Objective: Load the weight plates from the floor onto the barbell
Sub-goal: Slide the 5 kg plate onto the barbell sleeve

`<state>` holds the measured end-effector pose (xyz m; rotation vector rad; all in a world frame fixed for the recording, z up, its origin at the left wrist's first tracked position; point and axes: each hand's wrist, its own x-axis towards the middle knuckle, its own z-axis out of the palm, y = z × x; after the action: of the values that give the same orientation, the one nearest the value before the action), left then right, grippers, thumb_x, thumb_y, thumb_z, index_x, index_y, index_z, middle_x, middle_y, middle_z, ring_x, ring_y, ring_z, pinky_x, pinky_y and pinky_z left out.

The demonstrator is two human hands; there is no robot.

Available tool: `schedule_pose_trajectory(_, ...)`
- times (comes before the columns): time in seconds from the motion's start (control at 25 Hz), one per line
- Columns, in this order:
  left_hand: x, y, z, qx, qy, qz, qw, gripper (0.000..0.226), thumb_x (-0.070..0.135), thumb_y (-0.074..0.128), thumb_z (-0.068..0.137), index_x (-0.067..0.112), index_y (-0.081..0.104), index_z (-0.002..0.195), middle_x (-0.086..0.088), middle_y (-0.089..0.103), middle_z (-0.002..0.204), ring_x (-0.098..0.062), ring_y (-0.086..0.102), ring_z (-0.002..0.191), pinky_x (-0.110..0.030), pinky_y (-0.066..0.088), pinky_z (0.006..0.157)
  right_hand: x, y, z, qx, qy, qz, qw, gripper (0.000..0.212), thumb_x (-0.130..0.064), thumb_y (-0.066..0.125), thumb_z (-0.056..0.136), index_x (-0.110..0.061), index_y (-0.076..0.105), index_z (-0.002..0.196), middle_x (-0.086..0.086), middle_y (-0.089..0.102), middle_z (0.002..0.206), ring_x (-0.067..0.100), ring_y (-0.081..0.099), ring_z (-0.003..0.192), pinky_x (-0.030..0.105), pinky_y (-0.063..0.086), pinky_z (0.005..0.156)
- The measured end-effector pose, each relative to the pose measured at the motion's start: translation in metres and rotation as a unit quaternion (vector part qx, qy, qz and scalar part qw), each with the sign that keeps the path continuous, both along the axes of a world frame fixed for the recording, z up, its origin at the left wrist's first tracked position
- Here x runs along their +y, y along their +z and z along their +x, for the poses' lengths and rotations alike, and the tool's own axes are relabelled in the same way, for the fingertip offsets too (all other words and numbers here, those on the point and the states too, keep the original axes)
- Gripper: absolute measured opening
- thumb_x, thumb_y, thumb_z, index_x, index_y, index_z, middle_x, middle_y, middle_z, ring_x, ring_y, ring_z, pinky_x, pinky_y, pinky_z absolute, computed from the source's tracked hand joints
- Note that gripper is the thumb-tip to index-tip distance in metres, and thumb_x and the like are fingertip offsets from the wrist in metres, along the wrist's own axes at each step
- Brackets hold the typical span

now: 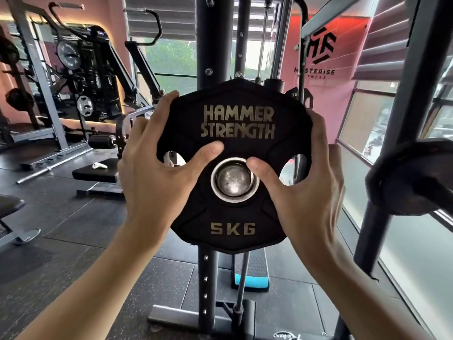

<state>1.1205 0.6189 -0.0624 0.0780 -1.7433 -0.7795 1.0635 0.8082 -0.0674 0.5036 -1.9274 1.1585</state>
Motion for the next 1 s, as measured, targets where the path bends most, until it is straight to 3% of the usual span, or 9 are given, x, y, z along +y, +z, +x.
schedule_pose_trajectory(0.12,-0.006,-0.001,-0.012,-0.004,-0.019,-0.033,0.999,0.083,0.063,0.07,0.081,0.03,0.042,0.151,0.004,0.053,0.121,-0.004,0.051,0.112,-0.03,0.047,0.101,-0.001,-0.001,-0.01,0.02,0.003,0.007,1.0,0.09,-0.065,0.072,0.076,-0.038,0.032,0.152,0.004,0.049,0.11,0.02,0.06,0.095,0.035,0.054,0.081)
schedule_pose_trajectory(0.24,-0.021,-0.002,-0.027,-0.054,-0.047,-0.089,0.993,0.09,0.06,0.064,0.086,0.027,0.022,0.159,-0.005,0.04,0.134,-0.01,0.039,0.127,-0.044,0.039,0.112,-0.002,-0.001,-0.027,0.028,0.042,0.021,0.999,0.087,-0.05,0.075,0.082,-0.034,0.028,0.154,0.002,0.043,0.12,0.022,0.06,0.104,0.041,0.055,0.088)
schedule_pose_trajectory(0.32,-0.028,0.0,-0.038,-0.09,-0.063,-0.157,0.981,0.095,0.056,0.062,0.089,0.027,0.008,0.162,-0.004,0.026,0.149,-0.005,0.022,0.139,-0.049,0.026,0.12,-0.007,0.001,-0.041,0.034,0.048,0.041,0.997,0.089,-0.038,0.077,0.084,-0.026,0.026,0.156,0.006,0.04,0.129,0.025,0.053,0.116,0.046,0.051,0.097)
schedule_pose_trajectory(0.44,-0.027,0.007,-0.049,-0.154,-0.056,-0.253,0.954,0.113,0.045,0.077,0.081,0.029,0.001,0.163,-0.008,-0.003,0.166,-0.017,-0.006,0.154,-0.038,-0.006,0.124,-0.017,0.008,-0.059,0.046,0.029,0.099,0.994,0.097,-0.021,0.077,0.084,-0.015,0.016,0.159,0.013,0.027,0.155,0.032,0.027,0.143,0.055,0.033,0.115)
schedule_pose_trajectory(0.52,-0.027,0.009,-0.055,-0.173,-0.048,-0.288,0.941,0.123,0.067,0.068,0.068,0.03,-0.002,0.162,-0.009,-0.018,0.166,-0.019,-0.021,0.152,-0.028,-0.021,0.117,-0.02,0.012,-0.069,0.054,0.011,0.15,0.987,0.104,-0.008,0.075,0.085,-0.02,0.005,0.161,0.007,0.008,0.167,0.035,0.005,0.152,0.052,0.012,0.119)
schedule_pose_trajectory(0.6,-0.029,0.008,-0.063,-0.191,-0.041,-0.29,0.937,0.129,0.069,0.058,0.056,0.031,-0.008,0.16,-0.011,-0.026,0.164,-0.019,-0.027,0.147,-0.038,-0.021,0.117,-0.017,0.014,-0.078,0.077,-0.005,0.206,0.976,0.113,0.002,0.073,0.082,-0.029,-0.002,0.161,0.001,-0.006,0.169,0.037,-0.01,0.154,0.049,0.003,0.116)
schedule_pose_trajectory(0.68,-0.031,0.006,-0.076,-0.204,-0.031,-0.278,0.938,0.129,0.057,0.06,0.054,0.03,-0.012,0.158,-0.017,-0.026,0.163,-0.024,-0.028,0.147,-0.05,-0.015,0.118,-0.013,0.016,-0.085,0.087,0.0,0.248,0.965,0.119,-0.002,0.079,0.079,-0.032,-0.003,0.16,-0.003,-0.01,0.169,0.037,-0.016,0.153,0.051,0.0,0.114)
schedule_pose_trajectory(0.84,-0.036,0.003,-0.111,-0.189,0.01,-0.301,0.935,0.134,0.078,0.06,0.059,0.03,-0.015,0.159,-0.022,-0.024,0.164,-0.038,-0.024,0.151,-0.06,-0.007,0.121,-0.016,0.019,-0.101,0.054,-0.049,0.317,0.946,0.154,-0.044,0.097,0.052,-0.034,-0.014,0.157,-0.006,-0.013,0.164,0.04,-0.017,0.151,0.067,0.007,0.115)
schedule_pose_trajectory(1.0,-0.042,0.006,-0.142,-0.197,0.026,-0.32,0.926,0.151,0.069,0.085,0.053,0.032,-0.014,0.16,-0.018,-0.026,0.164,-0.04,-0.023,0.151,-0.063,-0.001,0.122,-0.028,0.01,-0.124,0.044,-0.108,0.305,0.945,0.158,-0.046,0.098,0.052,-0.03,-0.018,0.158,0.004,-0.009,0.166,0.045,-0.01,0.152,0.07,0.01,0.113)
